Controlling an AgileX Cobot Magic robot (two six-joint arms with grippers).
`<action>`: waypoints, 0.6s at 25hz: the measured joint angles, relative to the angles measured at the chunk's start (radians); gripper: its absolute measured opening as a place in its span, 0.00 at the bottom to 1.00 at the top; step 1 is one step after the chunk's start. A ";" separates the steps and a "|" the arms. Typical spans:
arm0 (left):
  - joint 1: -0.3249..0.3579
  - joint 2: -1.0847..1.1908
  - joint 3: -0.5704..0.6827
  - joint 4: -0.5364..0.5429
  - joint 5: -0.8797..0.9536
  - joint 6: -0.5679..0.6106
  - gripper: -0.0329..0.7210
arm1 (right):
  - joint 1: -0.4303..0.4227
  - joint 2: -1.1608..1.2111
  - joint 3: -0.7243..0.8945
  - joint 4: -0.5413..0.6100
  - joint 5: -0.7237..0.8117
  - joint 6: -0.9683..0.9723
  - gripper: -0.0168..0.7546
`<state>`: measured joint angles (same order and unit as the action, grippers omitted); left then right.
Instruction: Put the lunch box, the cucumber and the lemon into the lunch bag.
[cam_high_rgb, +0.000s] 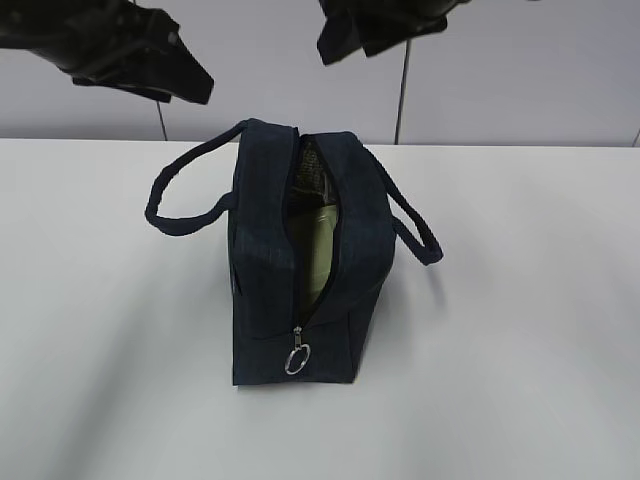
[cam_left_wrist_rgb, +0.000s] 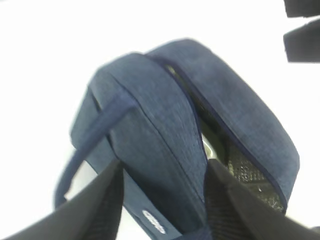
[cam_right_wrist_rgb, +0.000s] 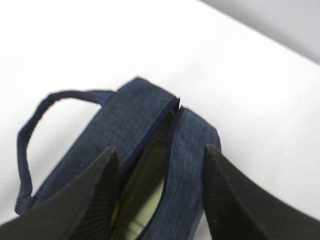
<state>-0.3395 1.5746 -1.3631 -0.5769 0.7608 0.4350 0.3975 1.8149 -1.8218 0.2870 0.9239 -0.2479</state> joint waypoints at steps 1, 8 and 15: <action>0.000 -0.023 0.000 0.020 -0.002 0.001 0.50 | 0.000 -0.017 0.000 0.020 -0.027 -0.020 0.54; 0.000 -0.153 0.000 0.104 -0.019 0.001 0.47 | 0.000 -0.161 0.000 0.245 -0.116 -0.255 0.54; 0.000 -0.247 0.019 0.113 -0.030 0.001 0.47 | 0.000 -0.330 0.044 0.319 -0.130 -0.307 0.54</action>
<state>-0.3395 1.3275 -1.3444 -0.4642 0.7309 0.4362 0.3975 1.4850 -1.7777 0.6058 0.7937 -0.5550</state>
